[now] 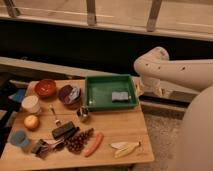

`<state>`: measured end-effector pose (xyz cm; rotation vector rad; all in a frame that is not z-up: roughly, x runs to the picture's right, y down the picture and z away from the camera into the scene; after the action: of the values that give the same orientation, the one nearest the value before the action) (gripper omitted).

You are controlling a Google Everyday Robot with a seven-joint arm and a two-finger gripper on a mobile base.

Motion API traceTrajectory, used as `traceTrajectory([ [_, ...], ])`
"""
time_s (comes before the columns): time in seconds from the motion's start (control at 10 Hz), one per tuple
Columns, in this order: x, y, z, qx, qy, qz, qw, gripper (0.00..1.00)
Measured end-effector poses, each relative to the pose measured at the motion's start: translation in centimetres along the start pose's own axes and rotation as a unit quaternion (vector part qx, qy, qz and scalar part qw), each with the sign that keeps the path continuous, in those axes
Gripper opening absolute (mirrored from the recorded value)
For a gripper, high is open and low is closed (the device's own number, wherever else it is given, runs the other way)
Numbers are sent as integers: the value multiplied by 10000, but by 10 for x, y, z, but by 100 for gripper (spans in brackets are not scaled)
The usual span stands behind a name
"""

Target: Place eraser in tray

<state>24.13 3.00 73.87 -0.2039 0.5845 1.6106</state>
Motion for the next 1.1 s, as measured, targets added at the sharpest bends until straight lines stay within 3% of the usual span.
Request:
traceTrajectory([
  [0.9,-1,2,-2,-17,-77,-86,9999,73],
  [1.1,-6,28,-10,-146,-240,-371,9989,73],
])
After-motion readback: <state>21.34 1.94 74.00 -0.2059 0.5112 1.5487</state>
